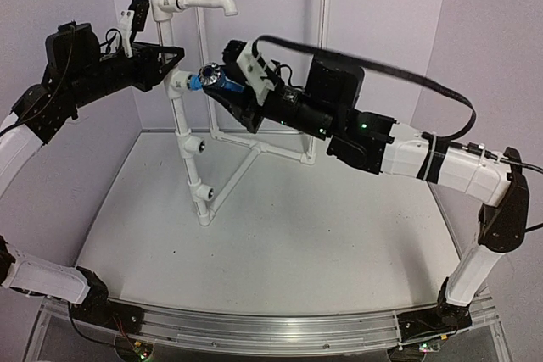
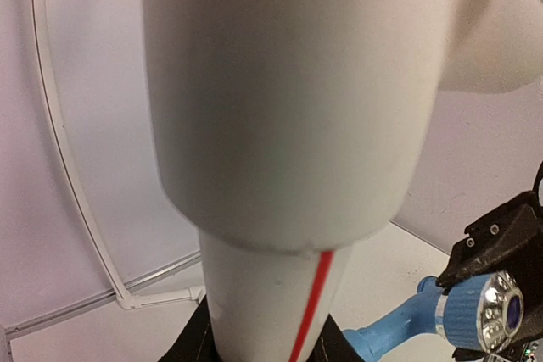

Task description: Install the water faucets

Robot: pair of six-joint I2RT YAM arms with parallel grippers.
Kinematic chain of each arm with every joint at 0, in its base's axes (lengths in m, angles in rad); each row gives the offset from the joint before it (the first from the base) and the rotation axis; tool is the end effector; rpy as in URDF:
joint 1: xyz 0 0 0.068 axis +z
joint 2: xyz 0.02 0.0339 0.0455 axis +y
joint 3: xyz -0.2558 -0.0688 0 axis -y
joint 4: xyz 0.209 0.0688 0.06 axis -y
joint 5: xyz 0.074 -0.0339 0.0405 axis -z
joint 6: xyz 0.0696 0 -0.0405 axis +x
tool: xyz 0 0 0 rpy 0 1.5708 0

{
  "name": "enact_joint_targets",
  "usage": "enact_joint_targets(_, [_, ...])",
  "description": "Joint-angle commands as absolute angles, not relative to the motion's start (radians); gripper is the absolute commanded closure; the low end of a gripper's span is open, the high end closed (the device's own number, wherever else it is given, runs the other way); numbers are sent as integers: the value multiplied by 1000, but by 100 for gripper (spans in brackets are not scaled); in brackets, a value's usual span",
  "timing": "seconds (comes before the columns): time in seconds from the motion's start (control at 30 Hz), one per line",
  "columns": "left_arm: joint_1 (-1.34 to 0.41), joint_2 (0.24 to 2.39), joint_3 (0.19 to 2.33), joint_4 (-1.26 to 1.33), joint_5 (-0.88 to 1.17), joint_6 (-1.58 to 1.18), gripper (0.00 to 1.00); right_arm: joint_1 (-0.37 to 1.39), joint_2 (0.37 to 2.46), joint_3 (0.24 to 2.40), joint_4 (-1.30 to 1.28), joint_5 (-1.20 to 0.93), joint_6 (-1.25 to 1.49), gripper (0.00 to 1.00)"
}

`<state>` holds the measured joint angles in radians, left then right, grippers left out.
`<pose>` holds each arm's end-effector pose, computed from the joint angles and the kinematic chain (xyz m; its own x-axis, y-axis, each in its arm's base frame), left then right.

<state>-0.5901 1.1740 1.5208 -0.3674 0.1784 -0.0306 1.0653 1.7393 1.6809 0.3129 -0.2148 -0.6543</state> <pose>0.1923 -0.1437 0.4740 -0.0384 -0.0105 -0.9992 0.6942 0.7190 -0.0342 0.1868 0.3681 0.4491 0.6778 -0.0033 -0.7353 -0.6833 0.3663 -0.6316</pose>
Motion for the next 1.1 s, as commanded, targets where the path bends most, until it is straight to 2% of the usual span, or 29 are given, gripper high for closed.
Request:
enact_joint_targets(0.0, [-608,1204,1485,-632,249,-167,100,1019,1723,1742,343,-181,207,100])
enact_joint_targets(0.17, [-607,1204,1488,-633,253,-168,100,897,1751,1751,379,-307,1033,100])
enact_joint_targets(0.2, [-607,1203,1488,-633,249,-169,100,870,1758,1738,425,-345,1177,95])
enact_joint_targets(0.23, [-607,1201,1487,-634,245,-170,100,845,1761,1722,483,-371,1290,86])
enact_joint_targets(0.33, [-607,1198,1482,-634,243,-171,100,809,1747,1686,585,-415,1320,52])
enact_joint_targets(0.43, [-607,1195,1479,-634,243,-172,100,804,1669,1615,591,-396,1014,32])
enact_joint_targets(0.5, [-607,1189,1477,-634,242,-172,100,805,1605,1541,583,-417,629,26])
enact_joint_targets(0.57, [-607,1188,1478,-635,244,-171,100,806,1549,1487,527,-475,273,26])
enact_joint_targets(0.63, [-607,1190,1481,-636,249,-171,100,814,1517,1470,400,-553,-216,29])
enact_joint_targets(0.7, [-607,1193,1482,-637,253,-172,100,833,1508,1474,279,-537,-570,26])
enact_joint_targets(0.93, [-608,1204,1486,-640,246,-170,100,922,1515,1471,240,-564,-1244,12])
enact_joint_targets(1.07, [-608,1206,1489,-640,249,-172,100,987,1577,1518,205,-469,-1607,8])
